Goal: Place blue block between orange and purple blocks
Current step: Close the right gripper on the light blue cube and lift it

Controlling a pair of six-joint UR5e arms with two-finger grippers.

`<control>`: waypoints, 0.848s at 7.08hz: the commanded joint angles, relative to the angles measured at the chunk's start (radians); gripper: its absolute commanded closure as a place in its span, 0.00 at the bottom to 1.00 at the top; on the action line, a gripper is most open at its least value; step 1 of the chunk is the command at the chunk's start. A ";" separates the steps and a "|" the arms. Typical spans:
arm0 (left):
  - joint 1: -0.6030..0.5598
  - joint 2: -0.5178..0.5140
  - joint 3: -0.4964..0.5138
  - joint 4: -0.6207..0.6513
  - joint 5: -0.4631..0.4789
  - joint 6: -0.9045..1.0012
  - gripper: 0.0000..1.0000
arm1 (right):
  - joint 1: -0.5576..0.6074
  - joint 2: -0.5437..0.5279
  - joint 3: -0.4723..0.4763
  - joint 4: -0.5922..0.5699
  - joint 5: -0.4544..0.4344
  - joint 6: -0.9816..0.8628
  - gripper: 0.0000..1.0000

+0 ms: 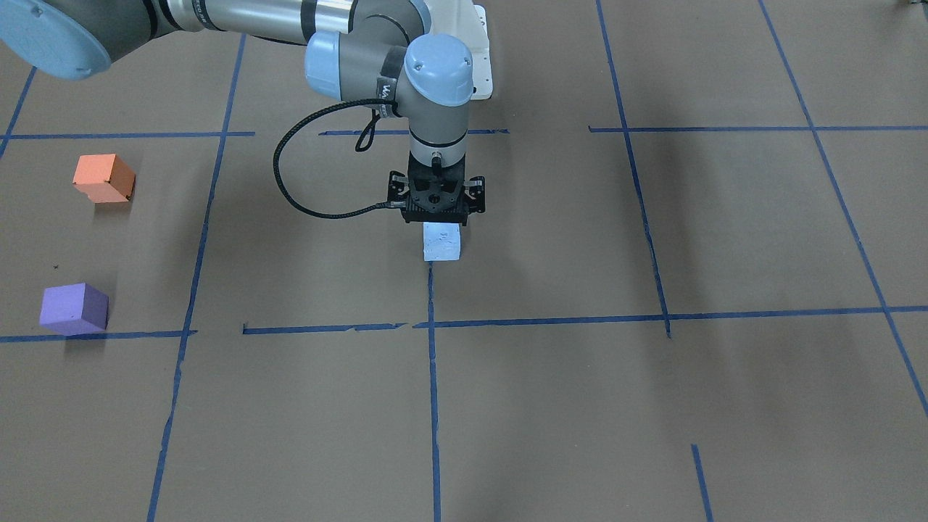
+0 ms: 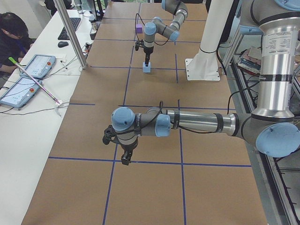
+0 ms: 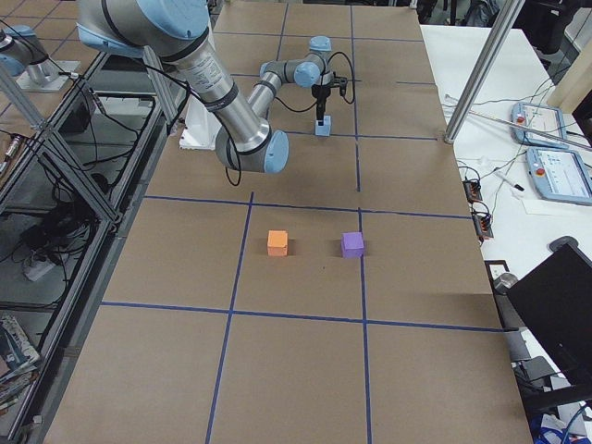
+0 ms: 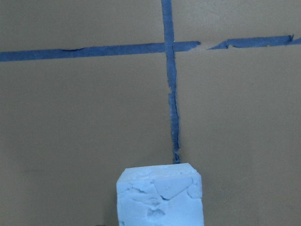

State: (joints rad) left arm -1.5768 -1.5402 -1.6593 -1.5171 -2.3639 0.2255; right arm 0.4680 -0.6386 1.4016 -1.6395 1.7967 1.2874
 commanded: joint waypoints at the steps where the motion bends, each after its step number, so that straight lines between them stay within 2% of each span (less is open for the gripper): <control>1: 0.000 0.000 0.004 0.000 0.000 0.000 0.00 | -0.014 0.007 -0.049 0.001 0.000 -0.028 0.00; 2: 0.000 0.000 0.004 0.000 -0.002 0.002 0.00 | -0.015 0.008 -0.079 0.025 0.000 -0.039 0.00; 3: 0.000 0.000 0.004 0.000 0.000 0.002 0.00 | -0.018 0.010 -0.120 0.099 -0.002 -0.036 0.02; 4: 0.000 0.000 0.004 0.000 0.000 0.002 0.00 | -0.017 0.013 -0.124 0.111 -0.002 -0.034 0.21; 6: 0.000 0.000 0.000 0.000 -0.002 0.000 0.00 | -0.017 0.022 -0.124 0.107 0.001 -0.036 0.70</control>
State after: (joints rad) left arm -1.5769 -1.5401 -1.6571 -1.5171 -2.3649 0.2267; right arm 0.4510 -0.6199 1.2801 -1.5334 1.7962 1.2522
